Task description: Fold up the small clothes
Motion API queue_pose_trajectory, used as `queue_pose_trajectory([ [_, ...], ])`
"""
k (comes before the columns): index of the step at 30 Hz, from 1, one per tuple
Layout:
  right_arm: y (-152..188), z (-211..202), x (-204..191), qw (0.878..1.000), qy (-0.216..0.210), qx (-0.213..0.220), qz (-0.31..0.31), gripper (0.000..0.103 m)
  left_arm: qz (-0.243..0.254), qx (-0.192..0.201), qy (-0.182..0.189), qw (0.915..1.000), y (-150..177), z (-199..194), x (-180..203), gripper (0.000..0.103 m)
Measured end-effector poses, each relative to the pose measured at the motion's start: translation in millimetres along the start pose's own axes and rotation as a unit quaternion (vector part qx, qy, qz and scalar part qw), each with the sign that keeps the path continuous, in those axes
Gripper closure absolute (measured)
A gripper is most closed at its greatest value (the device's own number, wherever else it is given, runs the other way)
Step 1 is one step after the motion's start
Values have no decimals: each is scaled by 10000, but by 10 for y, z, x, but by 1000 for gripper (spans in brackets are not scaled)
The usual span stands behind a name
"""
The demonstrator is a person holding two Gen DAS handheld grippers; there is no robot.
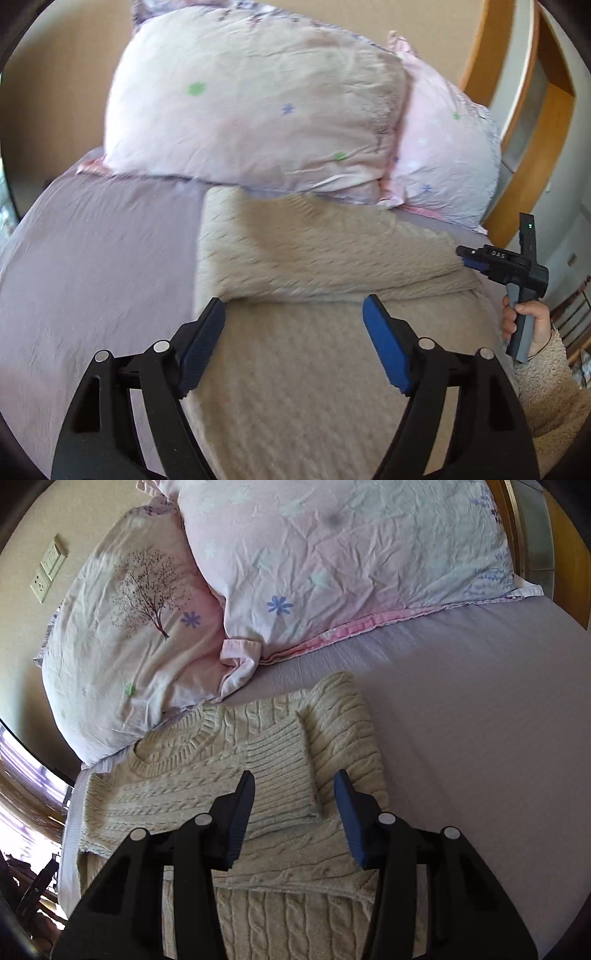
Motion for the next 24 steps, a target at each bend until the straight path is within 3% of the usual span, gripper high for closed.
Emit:
queue_pose_trajectory([
  [2, 56, 113, 20, 9998, 65, -132, -127, 90, -267, -285, -60, 9992, 169, 47, -211, 24],
  [4, 32, 26, 37, 9998, 53, 144, -141, 96, -448, -506, -72, 9977, 359, 55, -354, 24],
  [7, -26, -239, 192, 9978, 21, 554, 358, 97, -508, -677, 275, 9960, 596, 32, -348, 24],
  [9, 65, -352, 216, 9980, -30, 473, 417, 92, -519, -716, 461, 9950, 695, 2, -320, 24],
  [10, 136, -436, 244, 9977, -13, 441, 516, 84, -553, -713, 543, 9944, 740, -17, -318, 24],
  [11, 216, -530, 286, 9974, -3, 406, 597, 72, -577, -613, 600, 9946, 770, -56, -316, 24],
  [12, 304, -648, 334, 9968, -44, 431, 667, 48, -621, -588, 709, 9938, 801, -92, -315, 24],
  [13, 395, -760, 384, 9964, -63, 455, 708, 39, -705, -578, 854, 9922, 836, -137, -320, 25],
  [15, 628, -940, 483, 9962, -111, 339, 796, 40, -904, -613, 1251, 9861, 928, -231, -317, 34],
  [18, 1030, -1139, 519, 9929, -711, 97, 947, 63, -1016, -594, 1574, 9805, 1099, -384, -294, 51],
  [20, 1344, -1268, 445, 9857, -1316, -173, 1038, 78, -1041, -544, 1767, 9772, 1226, -519, -279, 56],
  [21, 1517, -1318, 395, 9789, -1695, -317, 1097, 79, -1108, -528, 1875, 9746, 1288, -584, -274, 56],
  [22, 1656, -1390, 340, 9748, -1934, -362, 1054, 85, -1219, -570, 2017, 9701, 1368, -636, -274, 56],
  [24, 1908, -1519, 231, 9683, -2288, -475, 889, 85, -1390, -566, 2213, 9636, 1522, -724, -288, 58],
])
Point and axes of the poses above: each gripper's, at about its wrist camera, not at the fingertips, and z roughly the way its jaws point, x to its right, y to its underside, the point moved 8 cm from there along z, roughly the way its jaws point, and after that the axes turned 14 degrees about -y, right-handed, at the moved point
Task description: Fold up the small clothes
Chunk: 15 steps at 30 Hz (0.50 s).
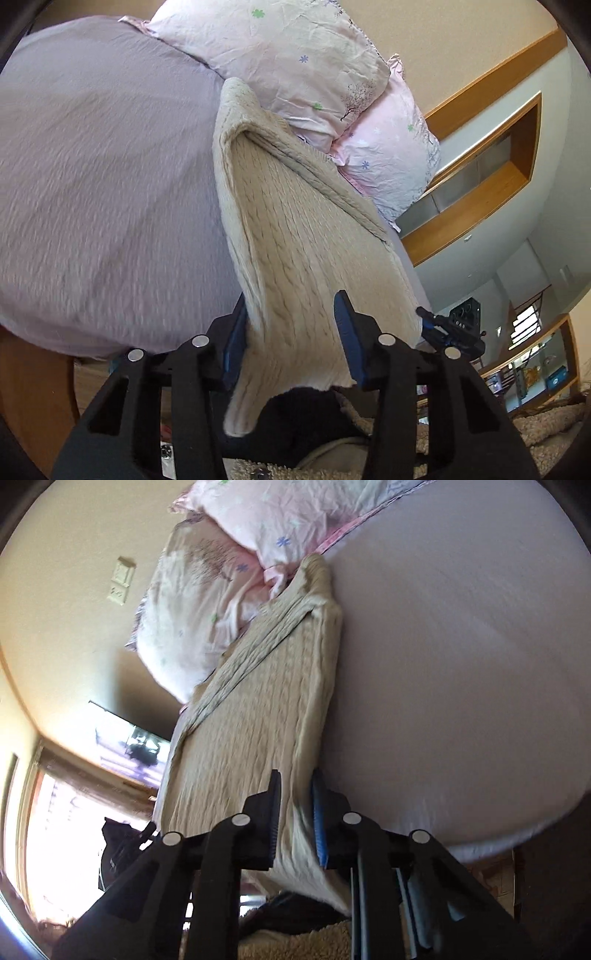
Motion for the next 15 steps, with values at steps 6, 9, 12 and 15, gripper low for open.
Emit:
queue_pose_trajectory([
  [6, 398, 18, -120, 9980, -361, -389, -332, 86, -49, -139, -21, 9999, 422, -51, -37, 58],
  [9, 443, 144, -71, 9974, -296, -597, -275, 86, -191, -63, 66, 9998, 422, -24, -57, 58],
  [12, 542, 252, -119, 9942, -403, -909, -422, 95, -87, -104, -80, 9999, 410, 53, -60, 60],
  [15, 465, 163, -429, 9892, -872, -837, -834, 95, 55, -501, 145, 9986, 437, 97, 35, 96],
])
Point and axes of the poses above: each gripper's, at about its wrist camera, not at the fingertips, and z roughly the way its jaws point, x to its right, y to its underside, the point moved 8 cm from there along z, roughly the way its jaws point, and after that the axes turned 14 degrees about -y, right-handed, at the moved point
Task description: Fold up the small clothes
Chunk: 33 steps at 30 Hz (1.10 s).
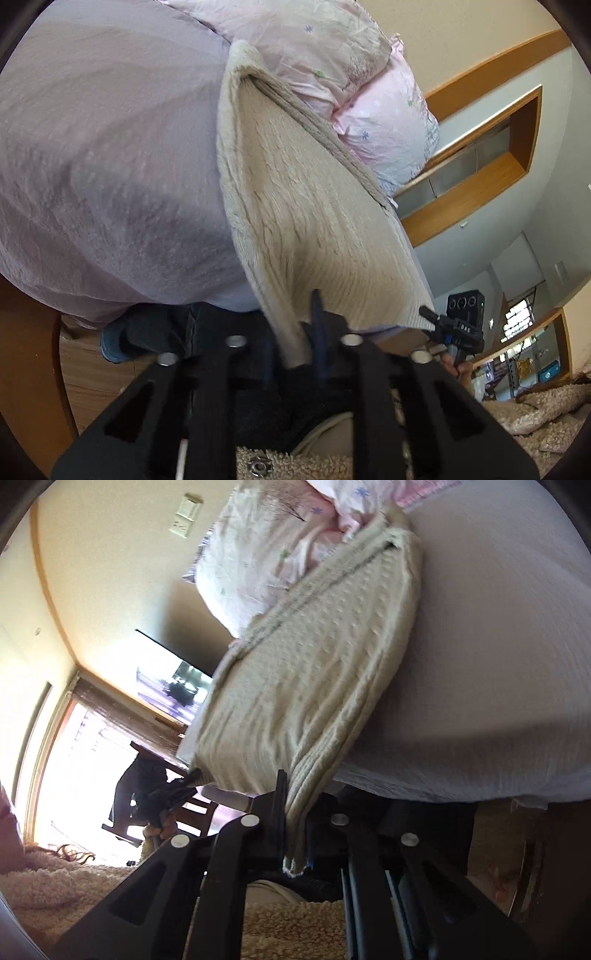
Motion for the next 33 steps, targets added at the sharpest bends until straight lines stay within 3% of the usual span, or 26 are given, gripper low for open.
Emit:
queue_pose_trajectory([
  [3, -463, -131, -347, 9973, -315, 409, -531, 96, 103, 102, 419, 9990, -261, -179, 210, 96],
  [6, -1126, -172, -573, 9901, -366, 838, -1068, 96, 320, 519, 510, 9968, -884, -356, 473, 96],
  [9, -1897, -76, -541, 9808, -57, 1406, -1349, 96, 148, 1101, 248, 9935, -1739, -304, 559, 96],
  [11, -2379, 96, -320, 9781, 151, 1713, -1177, 96, -181, 1393, -57, 9901, -2342, -35, 488, 96],
  [15, -3079, 522, 551, 9740, 1262, 1828, -449, 96, -626, 1188, -825, 9875, -3111, 796, 179, 96],
  [19, -3199, 769, 1310, 9652, 2096, 1512, 407, 93, -922, 507, -1162, 9876, -3260, 1402, -47, 96],
  [21, -3180, 785, 1399, 9639, 2113, 1517, 562, 85, -846, 411, -1120, 9892, -3239, 1426, -38, 87],
  [22, -3201, 769, 1390, 9634, 2083, 1612, 503, 64, -842, 350, -1051, 9903, -3220, 1401, -23, 75],
  [23, -3207, 726, 1351, 9593, 2189, 1738, 397, 31, -866, 312, -985, 9909, -3198, 1344, -9, 39],
  [24, -3212, 648, 1295, 9535, 2317, 1912, 247, 18, -910, 387, -955, 9905, -3197, 1255, 3, 11],
  [25, -3219, 548, 1209, 9452, 2451, 2156, 52, 5, -939, 579, -934, 9895, -3197, 1117, 1, 8],
  [27, -3240, 397, 1029, 9364, 2481, 2451, -390, 3, -861, 785, -961, 9885, -3199, 890, -25, 8],
  [29, -3237, 314, 937, 9360, 2318, 2583, -582, 2, -874, 784, -1188, 9859, -3180, 788, -137, 8],
  [32, -3239, 305, 997, 9426, 2109, 2558, -398, 2, -875, 452, -1470, 9842, -3068, 844, -366, 25],
  [33, -3254, 301, 1038, 9451, 2047, 2531, -284, 2, -951, 320, -1478, 9839, -3031, 904, -420, 27],
])
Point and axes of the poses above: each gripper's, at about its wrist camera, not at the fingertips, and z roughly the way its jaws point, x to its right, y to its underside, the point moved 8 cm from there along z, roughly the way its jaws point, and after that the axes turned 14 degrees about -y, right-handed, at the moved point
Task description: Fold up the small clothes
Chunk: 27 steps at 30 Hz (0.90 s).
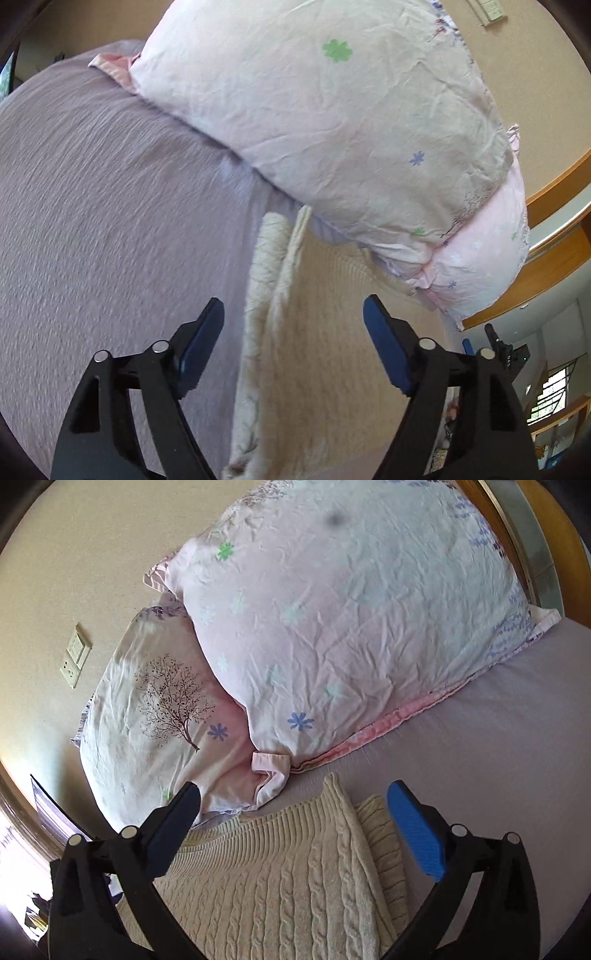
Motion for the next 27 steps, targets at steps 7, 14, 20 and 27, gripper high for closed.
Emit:
queue_pose_trajectory([
  [7, -15, 13, 46, 9994, -183, -50, 295, 2, -254, -552, 649, 9960, 242, 246, -4, 49],
  [14, -36, -37, 15, 9981, -440, -102, 414, 2, -1160, -631, 1447, 9806, 346, 225, 208, 78],
  [20, -260, -303, 13, 9984, -424, 302, 204, 2, -357, -493, 2455, 9675, 382, -65, 1620, 82],
  [27, -367, -396, 239, 9997, 25, 255, 8, 2, 182, -2105, 3906, 8960, 1271, 820, 3656, 103],
])
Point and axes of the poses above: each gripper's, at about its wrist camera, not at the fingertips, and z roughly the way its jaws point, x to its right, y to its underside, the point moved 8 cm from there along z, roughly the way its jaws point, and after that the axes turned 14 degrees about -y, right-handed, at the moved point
